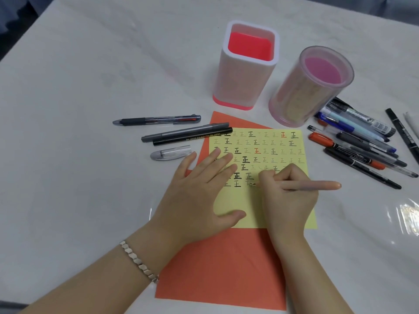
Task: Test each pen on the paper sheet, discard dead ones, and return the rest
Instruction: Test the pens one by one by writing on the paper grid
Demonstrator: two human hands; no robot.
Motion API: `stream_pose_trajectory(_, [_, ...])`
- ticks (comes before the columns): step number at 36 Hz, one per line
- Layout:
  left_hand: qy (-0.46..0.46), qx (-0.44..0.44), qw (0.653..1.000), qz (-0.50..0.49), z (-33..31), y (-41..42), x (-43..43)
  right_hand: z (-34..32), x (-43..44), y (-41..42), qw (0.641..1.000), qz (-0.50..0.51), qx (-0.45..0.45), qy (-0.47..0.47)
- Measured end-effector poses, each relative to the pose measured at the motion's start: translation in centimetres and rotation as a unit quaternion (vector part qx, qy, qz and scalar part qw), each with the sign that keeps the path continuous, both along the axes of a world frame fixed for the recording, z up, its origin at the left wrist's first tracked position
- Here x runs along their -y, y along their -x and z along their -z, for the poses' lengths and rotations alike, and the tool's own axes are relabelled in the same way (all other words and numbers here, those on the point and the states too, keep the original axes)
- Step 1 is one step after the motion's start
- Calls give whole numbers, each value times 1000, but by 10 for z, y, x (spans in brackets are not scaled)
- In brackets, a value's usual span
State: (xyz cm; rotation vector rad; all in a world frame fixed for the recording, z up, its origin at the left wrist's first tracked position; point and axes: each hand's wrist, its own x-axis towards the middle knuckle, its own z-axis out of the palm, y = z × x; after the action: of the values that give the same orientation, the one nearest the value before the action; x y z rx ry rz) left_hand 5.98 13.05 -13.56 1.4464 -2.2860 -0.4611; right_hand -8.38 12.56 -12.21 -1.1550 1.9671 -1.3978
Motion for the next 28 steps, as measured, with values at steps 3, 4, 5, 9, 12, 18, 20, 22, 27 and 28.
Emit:
stream_pose_trajectory(3, [3,-3,1000,1,0,0,0,0,0,0,1000,0,4,-5])
stream_pose_trajectory(4, [4,-4,1000,1,0,0,0,-1,0,0,1000,2,6,-8])
stream_pose_trajectory(5, [5,-4,1000,1,0,0,0,-1,0,0,1000,4,9,-10])
stream_pose_trajectory(9, [0,-3,1000,1,0,0,0,-3,0,-1,1000,-4,12,-11])
stream_pose_trajectory(12, [-4,1,1000,2,0,0,0,-2,1,-1,1000,-12,0,-16])
stream_pose_trajectory(18, [-1,-2,1000,1,0,0,0,-1,1,-1,1000,-16,-3,-15])
stream_pose_trajectory(20, [1,-2,1000,2,0,-1,0,-2,1,-1,1000,-16,0,-18])
stream_pose_trajectory(22, [2,-1,1000,3,0,-1,0,-3,0,-1,1000,-13,8,-18])
stream_pose_trajectory(27, [6,-1,1000,3,1,-1,0,-2,-1,0,999,-22,14,-23])
stream_pose_trajectory(28, [6,-2,1000,2,1,-1,0,-3,-1,-1,999,-26,13,-25])
